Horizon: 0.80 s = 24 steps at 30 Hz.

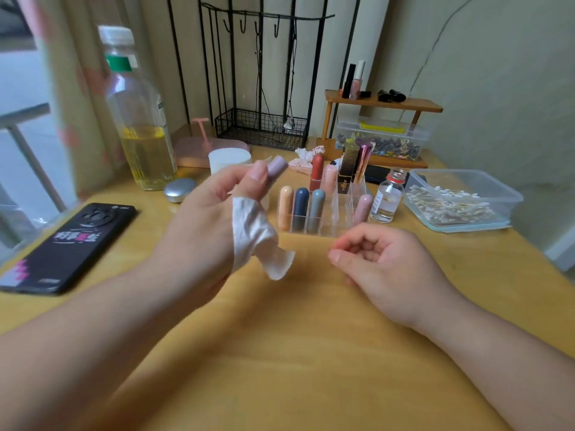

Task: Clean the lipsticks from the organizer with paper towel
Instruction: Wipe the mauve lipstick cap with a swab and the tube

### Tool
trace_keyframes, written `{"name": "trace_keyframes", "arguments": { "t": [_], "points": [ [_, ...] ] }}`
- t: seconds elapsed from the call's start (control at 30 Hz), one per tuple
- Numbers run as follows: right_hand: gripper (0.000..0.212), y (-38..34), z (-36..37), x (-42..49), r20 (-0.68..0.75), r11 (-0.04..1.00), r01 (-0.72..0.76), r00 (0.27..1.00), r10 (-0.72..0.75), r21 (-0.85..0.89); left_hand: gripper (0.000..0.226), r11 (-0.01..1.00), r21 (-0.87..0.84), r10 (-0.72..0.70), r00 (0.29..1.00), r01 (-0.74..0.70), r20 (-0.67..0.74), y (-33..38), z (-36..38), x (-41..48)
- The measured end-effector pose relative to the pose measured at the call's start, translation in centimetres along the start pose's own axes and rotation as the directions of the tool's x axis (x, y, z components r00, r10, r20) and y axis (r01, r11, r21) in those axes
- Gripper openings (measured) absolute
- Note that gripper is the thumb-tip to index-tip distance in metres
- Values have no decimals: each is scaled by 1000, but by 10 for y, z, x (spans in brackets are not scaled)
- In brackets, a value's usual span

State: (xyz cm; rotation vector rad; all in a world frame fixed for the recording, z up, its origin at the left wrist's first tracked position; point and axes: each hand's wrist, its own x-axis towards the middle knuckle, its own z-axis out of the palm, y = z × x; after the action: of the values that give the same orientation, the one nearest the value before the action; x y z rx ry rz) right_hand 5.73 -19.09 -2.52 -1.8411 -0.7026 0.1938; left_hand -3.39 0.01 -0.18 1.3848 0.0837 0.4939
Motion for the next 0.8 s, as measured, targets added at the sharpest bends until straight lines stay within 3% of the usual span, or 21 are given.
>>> {"name": "trace_keyframes", "arguments": {
  "t": [0.13, 0.33, 0.4, 0.53, 0.67, 0.8],
  "points": [
    [7, -11, 17, 25, 18, 988, -35, 999, 38, -151, 24, 936, 350, 15, 997, -41, 78, -18, -29, -22],
    [34, -21, 51, 45, 117, 932, -6, 992, 52, -362, 24, 975, 199, -122, 986, 98, 112, -22, -43, -20],
    [32, -21, 59, 47, 148, 937, -23, 986, 79, -350, 24, 985, 99, -155, 979, 143, 130, -26, -46, -20],
    [17, -18, 69, 49, 202, 934, -20, 975, 98, -358, 27, 991, 78, -118, 984, 109, 135, -28, -47, -18],
    [19, -16, 63, 46, 163, 978, -116, 976, 144, -171, 32, 993, 12, -114, 973, 114, 199, -28, -44, -17],
    [20, -16, 23, 38, -69, 952, -191, 975, 213, 239, 36, 986, -54, -142, 960, 159, 241, -32, -39, -19]
  ]
}}
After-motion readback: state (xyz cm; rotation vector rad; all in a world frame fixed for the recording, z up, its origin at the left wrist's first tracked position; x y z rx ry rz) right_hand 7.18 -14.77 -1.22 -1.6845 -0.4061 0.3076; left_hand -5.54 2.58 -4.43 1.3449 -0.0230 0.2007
